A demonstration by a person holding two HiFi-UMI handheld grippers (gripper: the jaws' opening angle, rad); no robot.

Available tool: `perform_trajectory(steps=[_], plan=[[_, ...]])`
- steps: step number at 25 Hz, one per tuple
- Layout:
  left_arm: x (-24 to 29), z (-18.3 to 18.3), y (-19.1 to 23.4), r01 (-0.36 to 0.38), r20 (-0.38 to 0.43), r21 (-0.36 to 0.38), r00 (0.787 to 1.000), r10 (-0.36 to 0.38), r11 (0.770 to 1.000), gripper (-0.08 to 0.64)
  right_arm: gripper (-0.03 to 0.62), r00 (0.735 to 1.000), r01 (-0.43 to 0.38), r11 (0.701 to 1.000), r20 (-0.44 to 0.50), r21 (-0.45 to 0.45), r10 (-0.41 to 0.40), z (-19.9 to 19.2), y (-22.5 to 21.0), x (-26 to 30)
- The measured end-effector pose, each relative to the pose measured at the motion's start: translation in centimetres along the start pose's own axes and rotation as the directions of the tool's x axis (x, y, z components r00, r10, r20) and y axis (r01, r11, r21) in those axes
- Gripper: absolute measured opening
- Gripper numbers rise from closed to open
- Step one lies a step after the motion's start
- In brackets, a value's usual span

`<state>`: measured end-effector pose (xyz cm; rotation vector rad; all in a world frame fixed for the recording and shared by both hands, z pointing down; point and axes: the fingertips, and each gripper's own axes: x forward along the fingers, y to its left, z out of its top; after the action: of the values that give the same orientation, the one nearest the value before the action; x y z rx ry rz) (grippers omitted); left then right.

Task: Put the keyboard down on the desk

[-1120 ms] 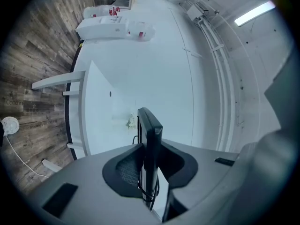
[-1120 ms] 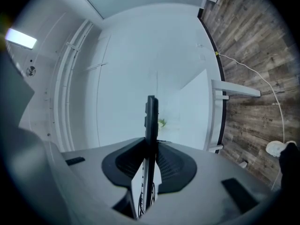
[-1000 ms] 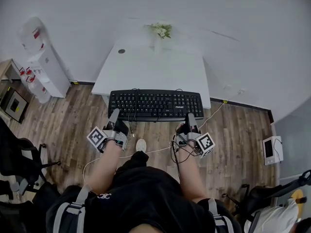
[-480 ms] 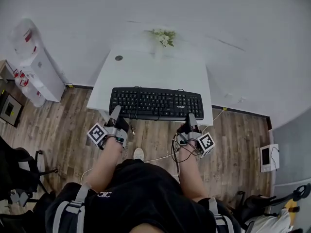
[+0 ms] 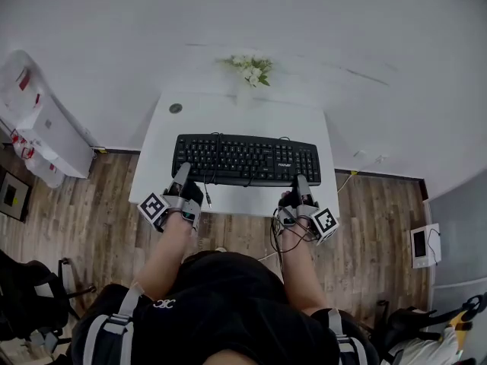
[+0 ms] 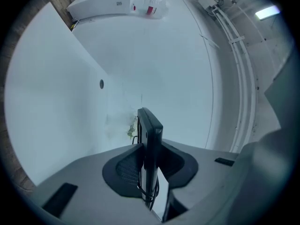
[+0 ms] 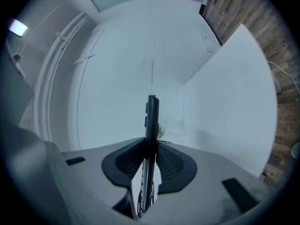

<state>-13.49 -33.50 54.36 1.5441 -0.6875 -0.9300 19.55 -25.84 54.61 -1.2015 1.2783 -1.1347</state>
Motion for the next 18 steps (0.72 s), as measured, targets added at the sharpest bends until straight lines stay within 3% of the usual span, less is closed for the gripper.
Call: perform_trajectory(steps=[9, 18], plan=[[5.1, 0.3, 5.1, -0.111, -0.032, -0.039, 0.993, 0.110, 0.993, 0.071, 0.077, 0.994, 0.098, 0.994, 0.038, 0.038, -0.099, 2.3, -4.5, 4.5], [9.0, -0.1, 10.6, -0.211, -0.005, -0.073, 0.977, 0.211, 0.975, 0.071, 0.078, 0.979, 0.203, 0.979, -0.023, 0.026, -0.203, 5.3, -9.6, 9.4]])
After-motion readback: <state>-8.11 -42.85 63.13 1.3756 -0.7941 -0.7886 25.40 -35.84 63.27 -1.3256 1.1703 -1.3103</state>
